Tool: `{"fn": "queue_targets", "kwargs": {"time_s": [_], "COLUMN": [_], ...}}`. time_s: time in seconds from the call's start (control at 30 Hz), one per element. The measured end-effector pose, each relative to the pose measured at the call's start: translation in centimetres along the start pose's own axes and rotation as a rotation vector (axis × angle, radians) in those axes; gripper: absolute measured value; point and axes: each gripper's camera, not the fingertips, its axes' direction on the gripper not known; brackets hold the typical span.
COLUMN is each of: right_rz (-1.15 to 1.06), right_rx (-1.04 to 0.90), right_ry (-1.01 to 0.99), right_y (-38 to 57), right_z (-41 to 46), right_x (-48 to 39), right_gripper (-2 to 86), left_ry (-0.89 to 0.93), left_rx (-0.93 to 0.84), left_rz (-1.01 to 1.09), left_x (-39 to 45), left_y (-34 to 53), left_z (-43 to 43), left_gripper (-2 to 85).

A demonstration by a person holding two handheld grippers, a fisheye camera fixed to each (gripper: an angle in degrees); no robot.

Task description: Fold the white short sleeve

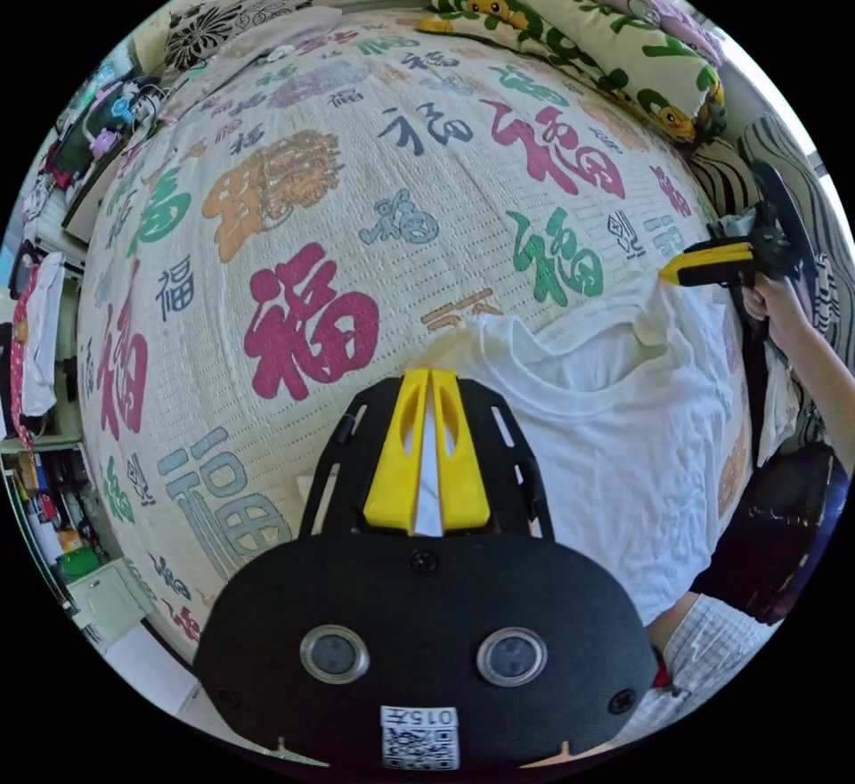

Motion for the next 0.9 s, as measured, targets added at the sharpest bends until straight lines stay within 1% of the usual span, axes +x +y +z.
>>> {"fn": "queue_targets", "kwargs": {"time_s": [0.07,0.2,0.27,0.33,0.4,0.43,0.47,0.5,0.57,0.6,0.67,0.73,0.8,0.9], "right_rz": [0.102,0.191,0.238,0.289,0.301,0.281,0.239,0.209,0.076,0.042,-0.102,-0.201,-0.273,-0.323], "right_rx": [0.031,0.010,0.029,0.067,0.100,0.119,0.130,0.131,0.129,0.130,0.112,0.094,0.058,-0.016], "right_ry": [-0.019,-0.061,-0.019,0.047,0.107,0.109,0.064,0.030,-0.088,-0.109,-0.191,-0.261,-0.270,-0.168], "right_y": [-1.0,-2.1,-2.1,-1.5,-0.7,-0.3,-0.2,-0.3,-1.5,-2.0,-5.2,-8.2,-11.5,-16.6], "right_z": [-0.4,1.1,1.2,0.4,-0.4,-1.0,-1.3,-1.4,-1.1,-0.9,0.6,2.2,4.4,8.7], "right_x": [1.3,1.4,0.6,0.6,0.3,-0.4,-1.7,-2.4,-6.8,-8.2,-14.2,-18.8,-22.9,-28.0], "right_gripper": [0.7,2.6,4.7,5.5,4.7,4.8,5.1,5.3,5.9,6.2,7.4,8.2,8.9,8.9], "left_ry": [0.020,0.060,0.083,0.109,0.117,0.108,0.107,0.121,0.179,0.218,0.288,0.391,0.418,0.340], "left_rx": [0.045,0.018,0.066,0.190,0.276,0.293,0.285,0.244,0.176,0.145,0.134,0.142,0.135,0.132], "left_rz": [-0.021,-0.049,-0.078,-0.170,-0.259,-0.323,-0.354,-0.419,-0.495,-0.534,-0.581,-0.608,-0.595,-0.613], "left_x": [-1.0,-3.5,-4.9,-7.8,-10.5,-12.3,-13.1,-14.5,-15.9,-16.3,-16.5,-16.3,-16.1,-16.4], "left_y": [0.0,1.4,3.2,7.1,11.1,14.0,15.4,18.1,21.9,24.1,26.5,27.9,28.1,29.0], "left_z": [-0.8,-1.1,-2.5,-6.0,-8.8,-10.0,-10.4,-10.5,-9.9,-9.1,-8.0,-6.6,-5.9,-5.8], "left_gripper": [-0.2,2.4,4.7,7.1,8.0,8.4,8.7,9.2,9.8,10.2,10.6,10.9,10.3,7.0]}}
